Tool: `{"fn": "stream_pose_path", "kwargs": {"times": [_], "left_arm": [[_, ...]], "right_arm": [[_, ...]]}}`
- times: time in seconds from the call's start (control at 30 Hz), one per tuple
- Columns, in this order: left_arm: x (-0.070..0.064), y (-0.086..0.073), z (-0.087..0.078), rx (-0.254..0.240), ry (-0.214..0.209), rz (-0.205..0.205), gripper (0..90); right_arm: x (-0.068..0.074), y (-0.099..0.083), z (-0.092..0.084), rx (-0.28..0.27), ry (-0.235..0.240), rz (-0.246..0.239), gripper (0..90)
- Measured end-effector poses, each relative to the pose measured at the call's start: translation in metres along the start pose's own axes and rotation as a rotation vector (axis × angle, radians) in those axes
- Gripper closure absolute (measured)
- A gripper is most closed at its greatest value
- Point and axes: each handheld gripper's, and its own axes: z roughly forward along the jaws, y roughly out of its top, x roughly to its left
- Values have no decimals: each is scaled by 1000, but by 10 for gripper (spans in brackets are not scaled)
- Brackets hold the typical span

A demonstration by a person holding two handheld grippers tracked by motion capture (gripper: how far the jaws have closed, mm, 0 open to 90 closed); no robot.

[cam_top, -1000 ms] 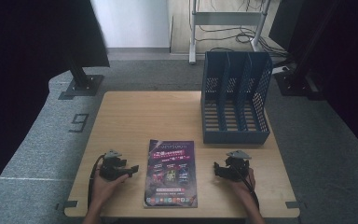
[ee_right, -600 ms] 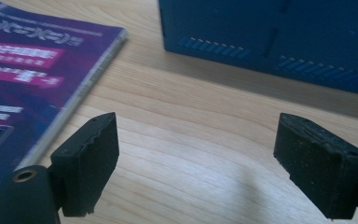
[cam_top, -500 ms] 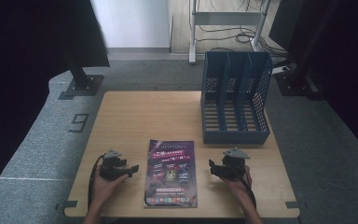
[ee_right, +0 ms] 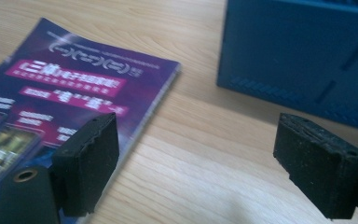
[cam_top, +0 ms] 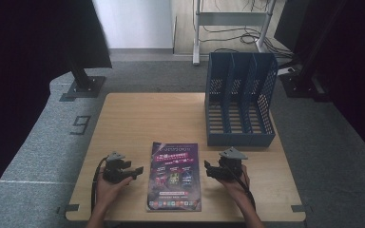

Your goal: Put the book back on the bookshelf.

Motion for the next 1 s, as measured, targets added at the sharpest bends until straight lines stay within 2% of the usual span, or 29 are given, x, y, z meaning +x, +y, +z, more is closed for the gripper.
{"fn": "stream_pose_path", "kwargs": {"times": [0.2, 0.33, 0.77, 1.0], "left_arm": [[-7, 2, 5, 0, 1, 12, 323], [-11, 2, 8, 1, -2, 20, 324], [-21, 2, 16, 8, -11, 50, 326], [-26, 2, 19, 11, -18, 61, 326]], "right_arm": [[16, 11, 6, -8, 43, -23, 140], [26, 12, 16, 11, 63, -33, 140], [46, 0, 36, 71, 116, -50, 141], [51, -7, 44, 107, 123, -63, 143]]}}
